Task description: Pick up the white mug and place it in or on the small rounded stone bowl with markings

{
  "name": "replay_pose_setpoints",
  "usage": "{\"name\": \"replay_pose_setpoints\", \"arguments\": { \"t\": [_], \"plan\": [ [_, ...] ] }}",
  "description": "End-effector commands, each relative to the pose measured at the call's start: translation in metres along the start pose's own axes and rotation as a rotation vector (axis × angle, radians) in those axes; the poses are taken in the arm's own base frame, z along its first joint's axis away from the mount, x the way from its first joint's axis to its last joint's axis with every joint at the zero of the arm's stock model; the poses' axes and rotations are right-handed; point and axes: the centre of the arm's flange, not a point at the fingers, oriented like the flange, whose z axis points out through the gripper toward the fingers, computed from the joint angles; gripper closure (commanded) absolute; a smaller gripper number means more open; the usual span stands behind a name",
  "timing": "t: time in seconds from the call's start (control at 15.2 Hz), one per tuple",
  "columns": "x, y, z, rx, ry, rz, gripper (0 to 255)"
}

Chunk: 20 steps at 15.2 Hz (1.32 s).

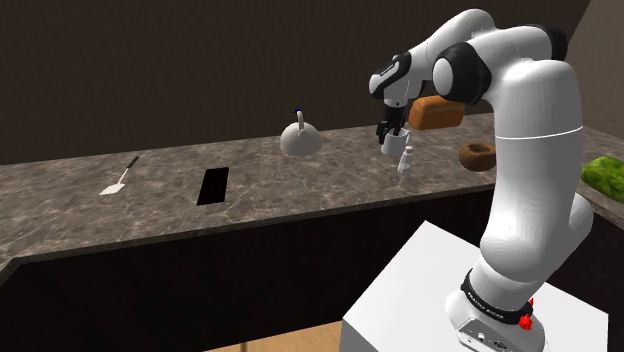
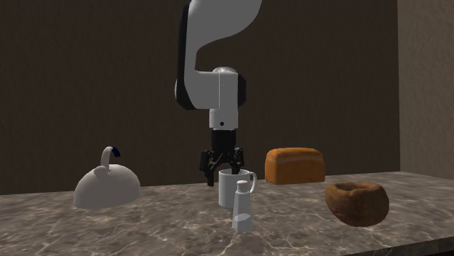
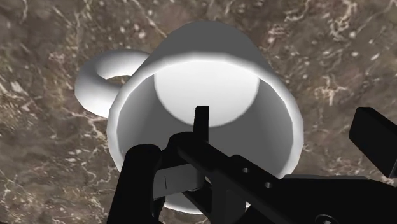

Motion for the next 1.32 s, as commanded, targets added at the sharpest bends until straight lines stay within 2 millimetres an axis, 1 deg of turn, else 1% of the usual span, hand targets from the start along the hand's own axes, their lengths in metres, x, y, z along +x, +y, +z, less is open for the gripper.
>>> {"name": "replay_pose_setpoints", "arguments": {
  "t": [0.0,0.4,0.46,1.06,1.25],
  "plan": [
    [0.0,0.0,0.003,0.0,0.0,0.0,0],
    [0.0,0.0,0.003,0.0,0.0,0.0,0],
    [0.0,0.0,0.003,0.0,0.0,0.0,255],
    [0.0,0.0,0.003,0.0,0.0,0.0,255],
    [0.0,0.0,-0.013,0.0,0.0,0.0,255]
  ]
}}
